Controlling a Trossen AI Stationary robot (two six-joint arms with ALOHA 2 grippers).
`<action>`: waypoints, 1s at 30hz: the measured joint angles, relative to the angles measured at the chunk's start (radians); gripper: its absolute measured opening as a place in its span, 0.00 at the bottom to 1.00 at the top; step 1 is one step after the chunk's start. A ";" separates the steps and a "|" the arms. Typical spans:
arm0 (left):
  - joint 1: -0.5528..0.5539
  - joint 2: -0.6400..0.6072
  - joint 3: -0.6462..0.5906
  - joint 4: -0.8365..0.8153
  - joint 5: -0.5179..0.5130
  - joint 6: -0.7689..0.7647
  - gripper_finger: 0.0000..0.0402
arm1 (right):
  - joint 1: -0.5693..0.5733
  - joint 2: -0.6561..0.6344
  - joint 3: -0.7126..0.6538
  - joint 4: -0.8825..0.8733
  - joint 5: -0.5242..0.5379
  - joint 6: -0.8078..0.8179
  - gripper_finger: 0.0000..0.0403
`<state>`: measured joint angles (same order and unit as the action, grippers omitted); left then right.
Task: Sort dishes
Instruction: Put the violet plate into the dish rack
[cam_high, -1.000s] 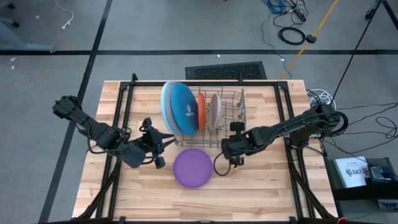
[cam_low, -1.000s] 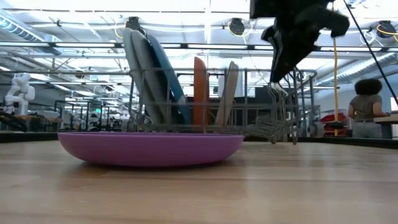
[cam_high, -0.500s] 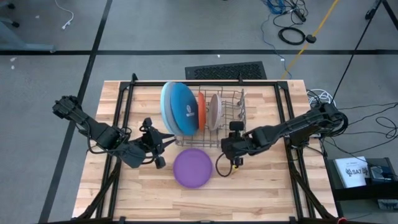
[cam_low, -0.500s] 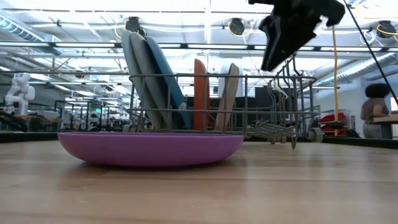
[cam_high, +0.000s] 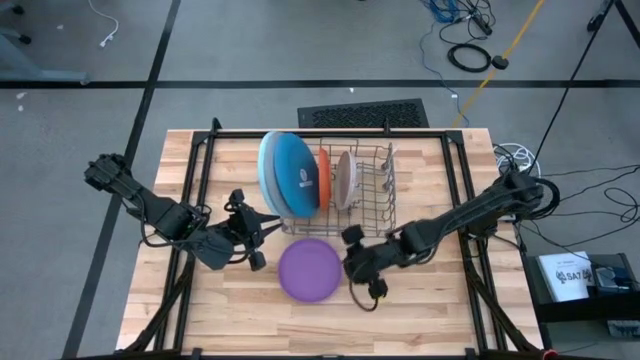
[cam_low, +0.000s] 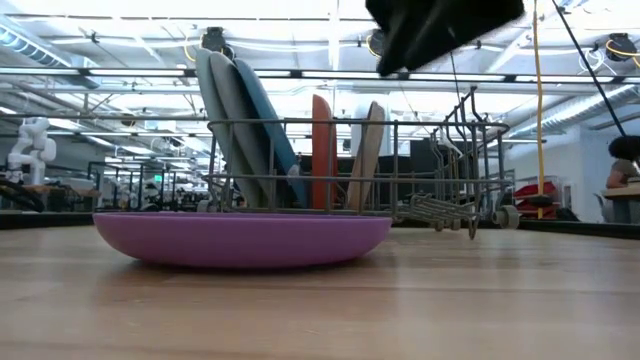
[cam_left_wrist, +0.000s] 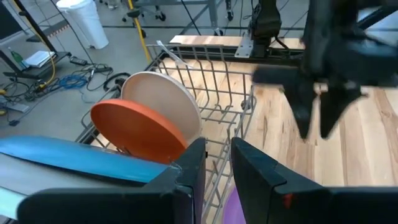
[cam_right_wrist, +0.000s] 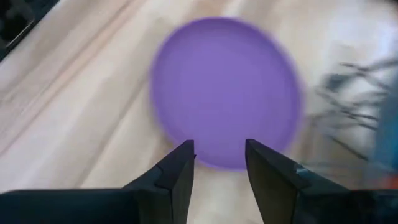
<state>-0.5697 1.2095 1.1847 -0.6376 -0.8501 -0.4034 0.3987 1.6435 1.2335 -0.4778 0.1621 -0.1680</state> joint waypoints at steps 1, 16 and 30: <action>0.000 0.000 0.000 0.000 0.000 0.000 0.20 | 0.007 0.024 0.000 0.007 -0.017 -0.013 0.35; 0.000 0.000 0.000 0.002 0.000 -0.008 0.20 | 0.025 0.285 0.062 0.088 -0.101 -0.080 0.35; 0.000 0.000 0.000 0.001 0.000 -0.008 0.20 | -0.005 0.375 0.099 0.083 -0.087 -0.105 0.25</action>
<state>-0.5700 1.2095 1.1847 -0.6369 -0.8497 -0.4117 0.3935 2.0187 1.3327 -0.3953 0.0753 -0.2733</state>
